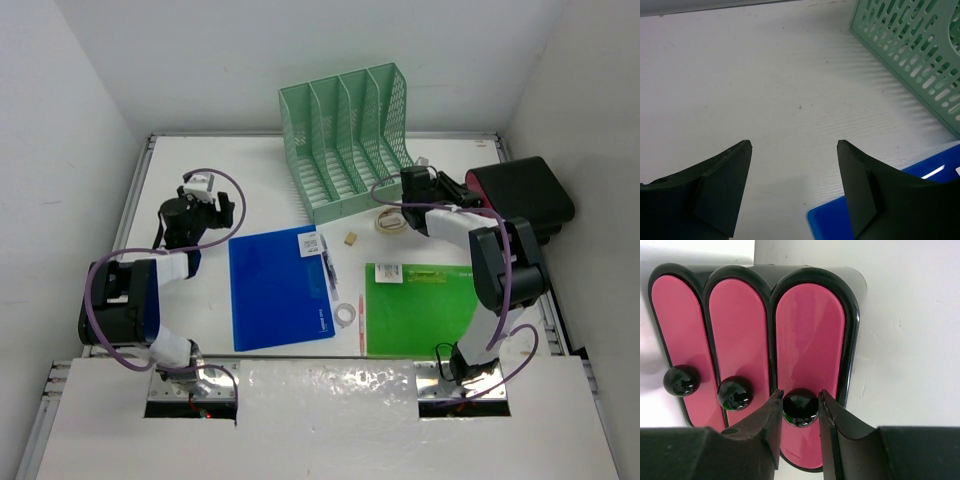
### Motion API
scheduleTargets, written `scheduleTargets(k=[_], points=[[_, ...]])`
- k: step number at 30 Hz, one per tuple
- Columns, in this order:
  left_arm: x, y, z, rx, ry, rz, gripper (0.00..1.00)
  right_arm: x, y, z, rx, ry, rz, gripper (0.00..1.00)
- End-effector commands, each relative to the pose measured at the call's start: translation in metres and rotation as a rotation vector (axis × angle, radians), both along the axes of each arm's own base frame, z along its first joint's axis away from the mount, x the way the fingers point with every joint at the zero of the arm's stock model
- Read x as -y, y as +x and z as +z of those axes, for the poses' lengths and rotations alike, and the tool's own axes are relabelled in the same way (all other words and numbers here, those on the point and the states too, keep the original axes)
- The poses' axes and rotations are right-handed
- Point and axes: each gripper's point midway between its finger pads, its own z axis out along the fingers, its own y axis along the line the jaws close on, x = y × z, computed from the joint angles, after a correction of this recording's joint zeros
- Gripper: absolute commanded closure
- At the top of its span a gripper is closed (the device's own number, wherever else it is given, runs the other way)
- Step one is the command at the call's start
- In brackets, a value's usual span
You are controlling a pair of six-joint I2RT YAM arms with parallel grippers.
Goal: Organize the desk
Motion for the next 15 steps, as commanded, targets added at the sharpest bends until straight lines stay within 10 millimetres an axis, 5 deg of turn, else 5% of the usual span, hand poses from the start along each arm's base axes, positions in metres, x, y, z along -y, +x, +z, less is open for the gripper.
scheduleTargets(k=[1,7,13,15], points=[[-0.004,0.010,0.024,0.072,0.000,0.012,0.33,0.005,-0.001,0.005,0.046,0.011,-0.034,0.71],[-0.003,0.012,0.023,0.066,0.002,0.003,0.33,0.000,-0.006,0.002,0.056,0.041,-0.040,0.99],[-0.001,0.012,0.022,0.061,0.005,-0.010,0.33,-0.026,-0.003,0.005,0.071,0.013,0.009,1.00],[0.000,0.011,0.022,0.062,0.008,-0.013,0.33,-0.027,-0.004,0.008,0.075,0.009,0.004,0.89]])
